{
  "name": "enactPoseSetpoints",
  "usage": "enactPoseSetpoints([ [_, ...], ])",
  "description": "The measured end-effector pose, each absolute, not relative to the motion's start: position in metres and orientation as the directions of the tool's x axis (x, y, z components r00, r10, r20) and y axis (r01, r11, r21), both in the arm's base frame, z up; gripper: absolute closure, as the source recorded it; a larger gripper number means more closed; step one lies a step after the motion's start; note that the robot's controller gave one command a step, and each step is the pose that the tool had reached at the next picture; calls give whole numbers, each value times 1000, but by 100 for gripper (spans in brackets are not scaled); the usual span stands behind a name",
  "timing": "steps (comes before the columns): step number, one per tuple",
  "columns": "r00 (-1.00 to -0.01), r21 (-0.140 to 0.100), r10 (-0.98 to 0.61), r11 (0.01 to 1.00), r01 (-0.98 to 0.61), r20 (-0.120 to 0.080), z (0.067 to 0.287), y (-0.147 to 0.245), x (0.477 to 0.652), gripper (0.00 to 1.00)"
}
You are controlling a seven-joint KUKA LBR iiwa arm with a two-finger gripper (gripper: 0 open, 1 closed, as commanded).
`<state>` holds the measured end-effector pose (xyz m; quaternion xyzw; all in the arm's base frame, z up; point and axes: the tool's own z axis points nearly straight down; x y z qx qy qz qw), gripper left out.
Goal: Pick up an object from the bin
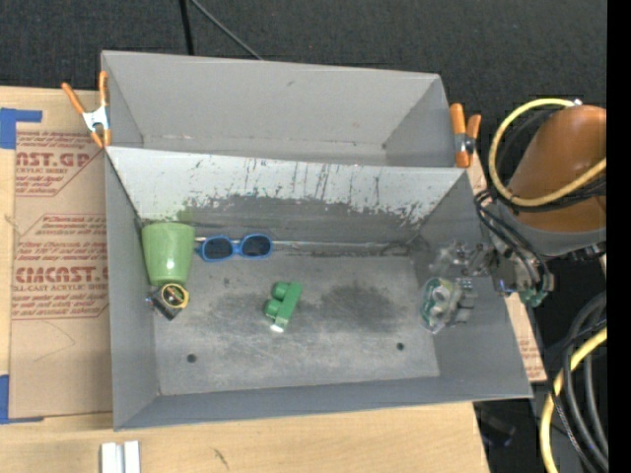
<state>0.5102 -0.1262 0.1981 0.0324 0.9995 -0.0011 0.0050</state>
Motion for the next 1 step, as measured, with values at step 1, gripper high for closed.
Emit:
enactPoseSetpoints([
  [1,-988,-3,-156,988,-156,-7,276,-131,504,100],
])
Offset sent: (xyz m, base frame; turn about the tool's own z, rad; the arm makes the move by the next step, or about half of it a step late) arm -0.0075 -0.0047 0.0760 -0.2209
